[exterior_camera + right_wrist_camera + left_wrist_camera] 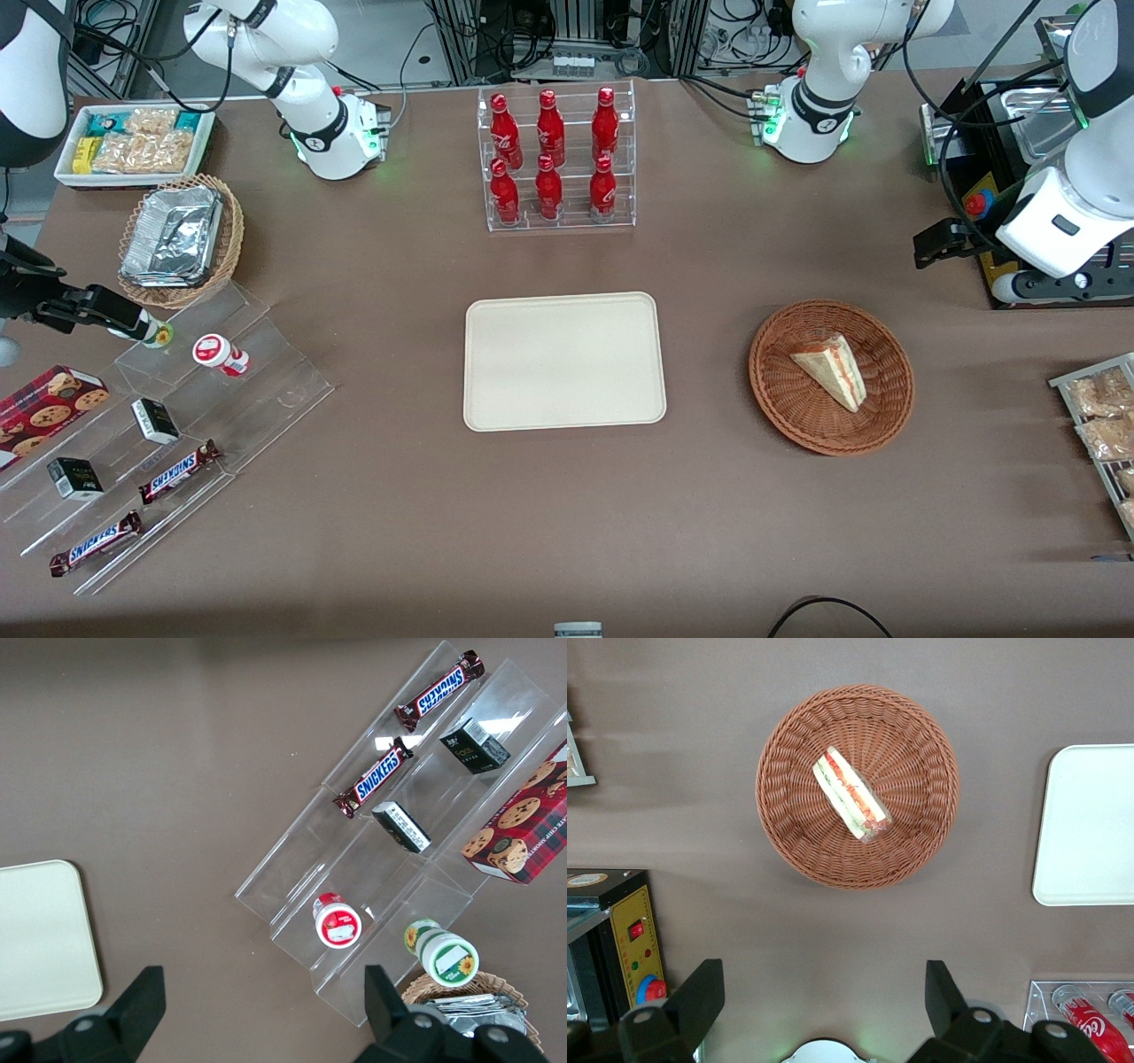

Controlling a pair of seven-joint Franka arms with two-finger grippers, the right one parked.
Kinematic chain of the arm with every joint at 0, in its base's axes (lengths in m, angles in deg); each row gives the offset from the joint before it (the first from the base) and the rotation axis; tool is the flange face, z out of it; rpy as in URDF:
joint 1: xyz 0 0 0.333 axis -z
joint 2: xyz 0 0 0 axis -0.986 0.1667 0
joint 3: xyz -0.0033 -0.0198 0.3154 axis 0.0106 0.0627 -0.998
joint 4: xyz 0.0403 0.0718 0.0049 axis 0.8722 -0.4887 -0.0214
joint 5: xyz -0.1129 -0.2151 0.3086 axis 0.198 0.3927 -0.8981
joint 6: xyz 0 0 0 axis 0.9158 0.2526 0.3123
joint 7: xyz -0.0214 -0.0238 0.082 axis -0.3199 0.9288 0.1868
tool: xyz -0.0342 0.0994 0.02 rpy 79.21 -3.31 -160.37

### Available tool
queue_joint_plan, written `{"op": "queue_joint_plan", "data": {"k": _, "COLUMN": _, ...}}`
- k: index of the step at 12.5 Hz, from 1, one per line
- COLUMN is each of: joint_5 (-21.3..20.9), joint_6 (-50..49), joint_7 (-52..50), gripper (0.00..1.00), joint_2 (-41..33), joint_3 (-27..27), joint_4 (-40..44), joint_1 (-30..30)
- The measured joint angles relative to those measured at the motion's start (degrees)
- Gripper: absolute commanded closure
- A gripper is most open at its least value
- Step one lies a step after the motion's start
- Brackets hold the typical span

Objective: Place sandwich from basket to tray
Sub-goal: 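Move the left gripper over the wrapped sandwich in the wicker basket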

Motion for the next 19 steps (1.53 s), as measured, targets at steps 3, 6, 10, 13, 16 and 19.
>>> {"op": "queue_joint_plan", "data": {"k": 3, "joint_5": 0.00, "joint_6": -0.07, "joint_7": 0.00, "gripper": 0.00, "joint_2": -0.01, "joint_3": 0.00, "joint_4": 0.18, "joint_1": 0.00}}
{"op": "queue_joint_plan", "data": {"k": 6, "joint_5": 0.00, "joint_6": -0.09, "joint_7": 0.05, "gripper": 0.00, "joint_2": 0.09, "joint_3": 0.08, "joint_4": -0.33, "joint_1": 0.00}}
{"op": "queue_joint_plan", "data": {"k": 10, "joint_5": -0.01, "joint_6": 7.36, "joint_7": 0.07, "gripper": 0.00, "joint_2": 0.42, "joint_3": 0.08, "joint_4": -7.76, "joint_1": 0.00}}
{"op": "queue_joint_plan", "data": {"k": 13, "joint_5": -0.10, "joint_6": 16.24, "joint_7": 0.07, "gripper": 0.00, "joint_2": 0.55, "joint_3": 0.08, "joint_4": -16.30, "joint_1": 0.00}}
{"op": "queue_joint_plan", "data": {"k": 16, "joint_5": -0.13, "joint_6": 24.60, "joint_7": 0.09, "gripper": 0.00, "joint_2": 0.51, "joint_3": 0.08, "joint_4": -22.57, "joint_1": 0.00}}
{"op": "queue_joint_plan", "data": {"k": 19, "joint_5": -0.13, "joint_6": 32.72, "joint_7": 0.09, "gripper": 0.00, "joint_2": 0.52, "joint_3": 0.07, "joint_4": -28.47, "joint_1": 0.00}}
